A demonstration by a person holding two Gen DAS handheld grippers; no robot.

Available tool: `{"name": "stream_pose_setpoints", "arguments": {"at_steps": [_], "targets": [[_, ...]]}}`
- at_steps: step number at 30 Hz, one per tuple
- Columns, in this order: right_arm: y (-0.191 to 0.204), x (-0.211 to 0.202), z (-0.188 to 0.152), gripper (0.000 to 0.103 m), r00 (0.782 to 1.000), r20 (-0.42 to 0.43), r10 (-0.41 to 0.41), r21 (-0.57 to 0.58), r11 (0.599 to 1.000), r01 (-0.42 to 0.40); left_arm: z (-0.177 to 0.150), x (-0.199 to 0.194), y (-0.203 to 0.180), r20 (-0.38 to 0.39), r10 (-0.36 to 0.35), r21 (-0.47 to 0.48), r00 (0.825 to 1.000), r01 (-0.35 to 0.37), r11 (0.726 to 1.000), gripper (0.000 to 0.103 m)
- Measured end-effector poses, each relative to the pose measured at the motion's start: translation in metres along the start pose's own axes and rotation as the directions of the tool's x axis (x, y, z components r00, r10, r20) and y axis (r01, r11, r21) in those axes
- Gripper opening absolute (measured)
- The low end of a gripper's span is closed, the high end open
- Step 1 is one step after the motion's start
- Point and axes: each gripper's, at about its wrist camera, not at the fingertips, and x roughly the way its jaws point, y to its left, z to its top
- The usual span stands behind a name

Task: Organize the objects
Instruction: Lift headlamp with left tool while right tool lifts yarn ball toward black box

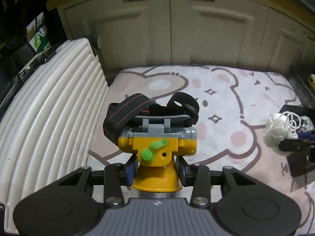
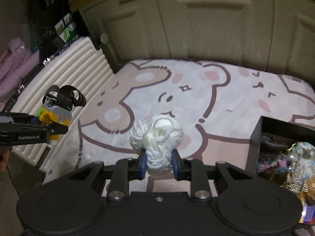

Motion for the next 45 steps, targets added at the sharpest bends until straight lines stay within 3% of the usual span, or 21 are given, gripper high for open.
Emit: {"name": "stream_pose_setpoints", "arguments": {"at_steps": [14, 27, 34, 45], "targets": [[-0.010, -0.045, -0.008, 0.026, 0.994, 0.106, -0.039, -0.032, 0.999, 0.042, 0.005, -0.032, -0.058, 0.045, -0.038, 0.010, 0.998, 0.038, 0.999, 0.043], [-0.027, -0.056, -0.007, 0.026, 0.990, 0.143, -0.018, -0.036, 0.999, 0.024, 0.007, -0.029, -0.084, 0.061, -0.033, 0.010, 0.998, 0.032, 0.999, 0.043], [-0.056, -0.066, -0.005, 0.026, 0.984, 0.169, -0.056, 0.005, 0.998, 0.056, 0.017, -0.026, -0.099, 0.076, -0.050, 0.022, 0.996, 0.049, 0.999, 0.043], [-0.102, -0.087, -0.012, 0.026, 0.970, 0.196, -0.143, 0.079, 0.988, 0.130, 0.030, -0.020, -0.158, 0.092, -0.156, 0.089, 0.983, 0.148, 0.985, 0.043]]}}
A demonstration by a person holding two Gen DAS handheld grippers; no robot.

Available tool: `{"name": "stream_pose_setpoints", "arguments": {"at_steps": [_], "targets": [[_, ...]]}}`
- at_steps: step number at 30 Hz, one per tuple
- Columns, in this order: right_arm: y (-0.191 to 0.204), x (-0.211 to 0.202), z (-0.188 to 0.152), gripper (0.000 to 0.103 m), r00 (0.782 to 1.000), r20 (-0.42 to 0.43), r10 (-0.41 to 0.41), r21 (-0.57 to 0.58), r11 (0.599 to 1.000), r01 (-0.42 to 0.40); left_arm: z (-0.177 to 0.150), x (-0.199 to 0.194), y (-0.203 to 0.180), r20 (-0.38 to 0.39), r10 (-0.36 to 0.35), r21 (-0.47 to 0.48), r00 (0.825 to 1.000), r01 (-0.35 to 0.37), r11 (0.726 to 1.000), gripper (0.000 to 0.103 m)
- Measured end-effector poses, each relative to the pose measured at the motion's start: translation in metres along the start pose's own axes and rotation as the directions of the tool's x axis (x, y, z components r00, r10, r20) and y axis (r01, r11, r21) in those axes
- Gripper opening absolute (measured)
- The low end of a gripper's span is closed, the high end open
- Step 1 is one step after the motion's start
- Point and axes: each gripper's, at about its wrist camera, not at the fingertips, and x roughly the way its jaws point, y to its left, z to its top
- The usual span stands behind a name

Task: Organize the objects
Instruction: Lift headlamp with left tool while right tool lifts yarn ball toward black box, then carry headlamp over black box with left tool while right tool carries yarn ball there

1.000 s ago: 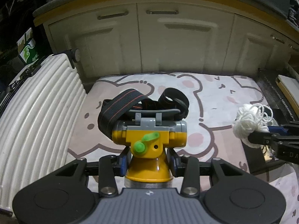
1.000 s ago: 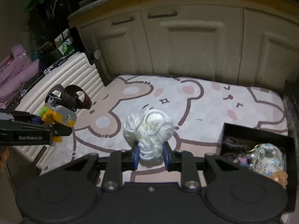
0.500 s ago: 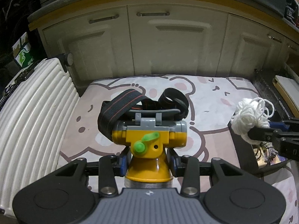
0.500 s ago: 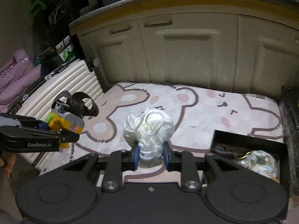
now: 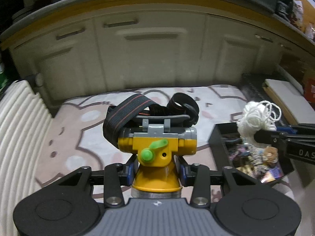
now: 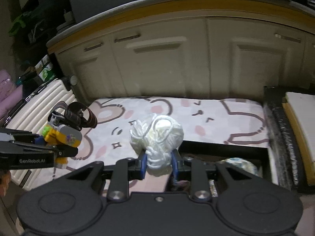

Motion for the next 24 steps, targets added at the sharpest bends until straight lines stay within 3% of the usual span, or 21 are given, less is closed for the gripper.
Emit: {"name": "stream_pose_setpoints", "arguments": {"at_steps": [24], "targets": [[-0.099, -0.036, -0.025, 0.026, 0.991, 0.003, -0.135, 0.190, 0.973, 0.131, 0.022, 0.034, -0.095, -0.005, -0.162, 0.074, 0.987, 0.162, 0.984, 0.043]]}}
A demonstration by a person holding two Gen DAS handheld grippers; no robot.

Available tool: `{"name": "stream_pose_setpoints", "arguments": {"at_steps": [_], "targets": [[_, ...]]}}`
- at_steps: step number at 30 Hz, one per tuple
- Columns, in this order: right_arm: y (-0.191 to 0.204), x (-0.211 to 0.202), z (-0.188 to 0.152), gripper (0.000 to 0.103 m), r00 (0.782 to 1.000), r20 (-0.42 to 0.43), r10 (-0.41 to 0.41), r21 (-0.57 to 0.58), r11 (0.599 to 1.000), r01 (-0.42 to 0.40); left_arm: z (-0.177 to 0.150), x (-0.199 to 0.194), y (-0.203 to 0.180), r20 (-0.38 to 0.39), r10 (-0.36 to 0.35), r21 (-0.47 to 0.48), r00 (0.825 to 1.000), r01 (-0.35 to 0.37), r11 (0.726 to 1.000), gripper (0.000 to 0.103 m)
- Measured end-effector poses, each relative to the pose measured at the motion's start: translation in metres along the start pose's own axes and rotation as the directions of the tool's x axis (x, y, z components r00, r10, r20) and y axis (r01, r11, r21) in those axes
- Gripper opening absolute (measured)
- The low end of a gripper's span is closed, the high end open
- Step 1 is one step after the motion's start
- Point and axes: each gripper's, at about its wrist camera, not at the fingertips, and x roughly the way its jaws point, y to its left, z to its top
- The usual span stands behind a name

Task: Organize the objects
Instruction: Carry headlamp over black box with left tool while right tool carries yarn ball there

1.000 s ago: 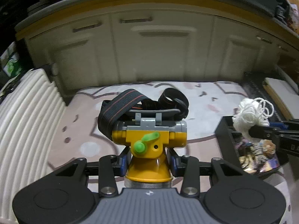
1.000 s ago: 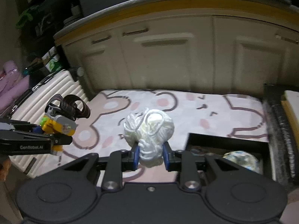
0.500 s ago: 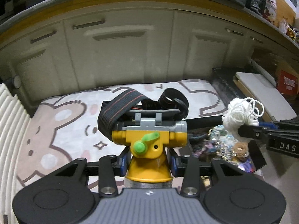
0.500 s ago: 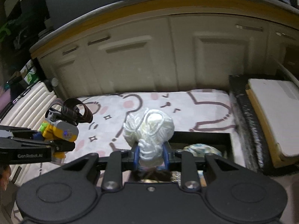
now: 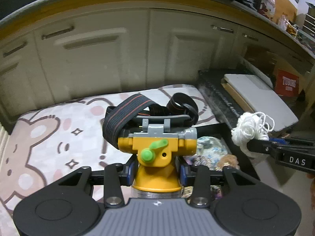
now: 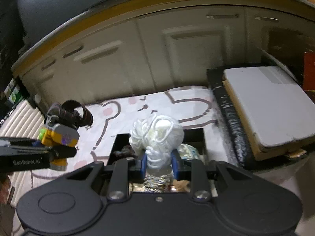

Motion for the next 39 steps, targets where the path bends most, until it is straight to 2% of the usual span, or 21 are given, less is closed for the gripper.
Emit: {"name": "stream_pose_setpoints", "arguments": {"at_steps": [4, 12, 17, 24, 28, 33, 39], "targets": [[-0.010, -0.003, -0.001, 0.026, 1.000, -0.006, -0.007, 0.028, 1.000, 0.007, 0.003, 0.013, -0.015, -0.010, -0.038, 0.002, 0.999, 0.038, 0.999, 0.043], [-0.023, 0.005, -0.012, 0.026, 0.995, -0.096, -0.039, 0.011, 0.999, 0.041, 0.008, 0.042, -0.045, -0.041, -0.103, 0.011, 0.994, 0.104, 0.995, 0.043], [-0.039, -0.003, -0.013, 0.026, 0.996, -0.074, -0.056, 0.054, 0.997, 0.060, 0.010, 0.063, -0.064, -0.070, -0.145, 0.016, 0.987, 0.146, 0.989, 0.043], [-0.053, -0.018, -0.009, 0.026, 0.997, -0.023, -0.076, 0.085, 0.993, 0.078, 0.014, 0.093, -0.081, -0.097, -0.205, -0.023, 0.974, 0.204, 0.979, 0.043], [-0.059, -0.019, -0.009, 0.026, 0.996, -0.024, -0.081, 0.091, 0.992, 0.083, 0.012, 0.108, -0.089, -0.120, -0.248, -0.060, 0.961, 0.242, 0.968, 0.043], [-0.065, -0.015, -0.009, 0.026, 0.996, -0.035, -0.085, 0.102, 0.991, 0.088, 0.003, 0.127, -0.095, -0.200, -0.269, -0.122, 0.942, 0.249, 0.961, 0.043], [-0.064, -0.013, -0.010, 0.026, 0.997, -0.040, -0.067, 0.090, 0.993, 0.071, 0.008, 0.139, -0.092, -0.197, -0.256, -0.155, 0.946, 0.227, 0.961, 0.043]]}}
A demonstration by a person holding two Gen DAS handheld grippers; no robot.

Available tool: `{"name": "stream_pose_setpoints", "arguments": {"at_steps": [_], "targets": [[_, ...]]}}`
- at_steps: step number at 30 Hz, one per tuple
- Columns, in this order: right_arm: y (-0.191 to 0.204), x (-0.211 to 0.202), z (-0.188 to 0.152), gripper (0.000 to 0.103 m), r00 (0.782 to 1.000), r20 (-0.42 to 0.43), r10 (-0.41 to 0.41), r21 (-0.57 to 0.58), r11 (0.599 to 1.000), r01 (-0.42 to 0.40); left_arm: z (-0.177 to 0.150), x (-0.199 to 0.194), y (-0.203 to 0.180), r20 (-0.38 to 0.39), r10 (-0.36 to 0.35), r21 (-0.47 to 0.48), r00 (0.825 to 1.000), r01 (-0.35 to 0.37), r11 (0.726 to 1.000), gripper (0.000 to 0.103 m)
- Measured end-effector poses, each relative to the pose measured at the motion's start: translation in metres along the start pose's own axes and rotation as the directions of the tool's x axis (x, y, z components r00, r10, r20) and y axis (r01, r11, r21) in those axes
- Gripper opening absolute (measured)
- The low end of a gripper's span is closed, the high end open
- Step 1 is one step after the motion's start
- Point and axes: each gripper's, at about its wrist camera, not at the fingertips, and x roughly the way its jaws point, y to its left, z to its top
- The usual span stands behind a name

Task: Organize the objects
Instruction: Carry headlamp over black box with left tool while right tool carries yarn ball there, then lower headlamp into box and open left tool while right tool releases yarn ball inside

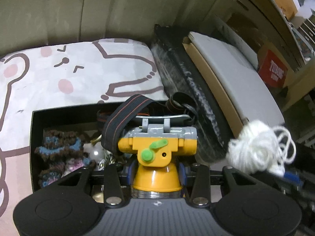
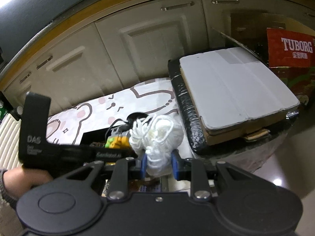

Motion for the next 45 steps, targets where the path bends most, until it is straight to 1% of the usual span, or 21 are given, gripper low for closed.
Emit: {"name": "stream_pose_setpoints", "arguments": {"at_steps": [4, 6, 7, 8, 12, 14, 17, 22, 28, 30, 33, 34, 35, 36, 40, 41, 42, 43, 44, 45], "targets": [[0.001, 0.003, -0.001, 0.026, 1.000, -0.010, -0.001, -0.009, 1.000, 0.001, 0.004, 0.004, 0.003, 0.044, -0.004, -0.031, 0.999, 0.006, 1.000, 0.043], [0.001, 0.004, -0.001, 0.026, 1.000, -0.014, -0.006, -0.008, 1.000, 0.005, 0.004, 0.005, 0.007, 0.065, -0.035, -0.058, 0.997, 0.039, 0.998, 0.057], [0.000, 0.004, -0.001, 0.026, 1.000, -0.014, -0.010, -0.004, 1.000, 0.010, 0.005, 0.003, 0.008, 0.075, -0.051, -0.071, 0.996, 0.056, 0.996, 0.072], [-0.002, 0.005, -0.001, 0.026, 1.000, -0.015, -0.011, 0.001, 1.000, 0.011, 0.006, 0.001, 0.009, 0.086, -0.057, -0.072, 0.995, 0.063, 0.995, 0.075], [0.000, 0.007, -0.002, 0.026, 1.000, -0.026, -0.010, 0.003, 1.000, 0.011, 0.008, -0.010, 0.008, 0.094, -0.059, -0.046, 0.994, 0.063, 0.997, 0.075], [0.003, 0.009, -0.003, 0.026, 0.999, -0.042, 0.001, -0.008, 1.000, -0.001, 0.007, -0.017, 0.010, 0.093, -0.041, -0.030, 0.995, 0.044, 0.999, 0.075], [0.011, 0.018, -0.008, 0.026, 0.996, -0.089, 0.026, -0.037, 0.999, -0.030, 0.005, -0.029, 0.017, 0.099, 0.002, -0.010, 0.995, -0.001, 1.000, 0.075], [0.026, 0.038, -0.017, 0.026, 0.980, -0.190, 0.064, -0.090, 0.992, -0.083, 0.004, -0.051, 0.031, 0.120, 0.021, -0.017, 0.993, -0.020, 1.000, 0.075], [0.043, 0.060, -0.026, 0.027, 0.962, -0.269, 0.046, -0.147, 0.985, -0.088, 0.002, -0.068, 0.040, 0.133, 0.039, 0.010, 0.990, -0.041, 0.999, 0.075], [0.046, 0.066, -0.028, 0.029, 0.958, -0.284, 0.036, -0.157, 0.984, -0.084, 0.001, -0.071, 0.042, 0.130, 0.050, 0.021, 0.990, -0.054, 0.998, 0.076], [0.051, 0.069, -0.028, 0.046, 0.960, -0.278, -0.026, -0.194, 0.981, -0.030, 0.000, -0.073, 0.046, 0.123, 0.066, 0.026, 0.990, -0.069, 0.997, 0.081], [0.051, 0.067, -0.028, 0.055, 0.963, -0.264, -0.046, -0.203, 0.979, -0.009, -0.001, -0.073, 0.047, 0.120, 0.071, 0.026, 0.990, -0.075, 0.997, 0.085], [0.050, 0.066, -0.026, 0.056, 0.966, -0.253, -0.052, -0.200, 0.980, 0.000, -0.001, -0.073, 0.048, 0.119, 0.080, 0.028, 0.990, -0.084, 0.996, 0.090], [0.048, 0.065, -0.024, 0.056, 0.968, -0.246, -0.047, -0.186, 0.982, 0.000, -0.002, -0.073, 0.049, 0.119, 0.091, 0.031, 0.989, -0.095, 0.995, 0.091], [0.046, 0.058, -0.017, 0.053, 0.978, -0.202, -0.046, -0.153, 0.988, 0.015, -0.002, -0.072, 0.052, 0.111, 0.109, 0.042, 0.988, -0.115, 0.993, 0.091], [0.045, 0.055, -0.015, 0.042, 0.982, -0.184, -0.042, -0.142, 0.990, 0.016, -0.003, -0.073, 0.053, 0.109, 0.108, 0.040, 0.988, -0.113, 0.993, 0.091], [0.045, 0.053, -0.013, 0.034, 0.985, -0.170, -0.032, -0.126, 0.992, 0.010, -0.003, -0.073, 0.053, 0.108, 0.108, 0.040, 0.988, -0.113, 0.993, 0.091], [0.044, 0.052, -0.010, 0.023, 0.987, -0.160, -0.018, -0.106, 0.994, 0.001, -0.003, -0.073, 0.054, 0.108, 0.108, 0.040, 0.988, -0.113, 0.993, 0.091], [0.044, 0.052, -0.009, 0.021, 0.988, -0.154, -0.008, -0.092, 0.996, -0.006, -0.003, -0.074, 0.055, 0.107, 0.109, 0.040, 0.988, -0.113, 0.993, 0.091], [0.044, 0.053, -0.008, 0.021, 0.988, -0.152, -0.008, -0.093, 0.996, -0.006, -0.003, -0.074, 0.055, 0.108, 0.110, 0.039, 0.988, -0.114, 0.993, 0.091]]}}
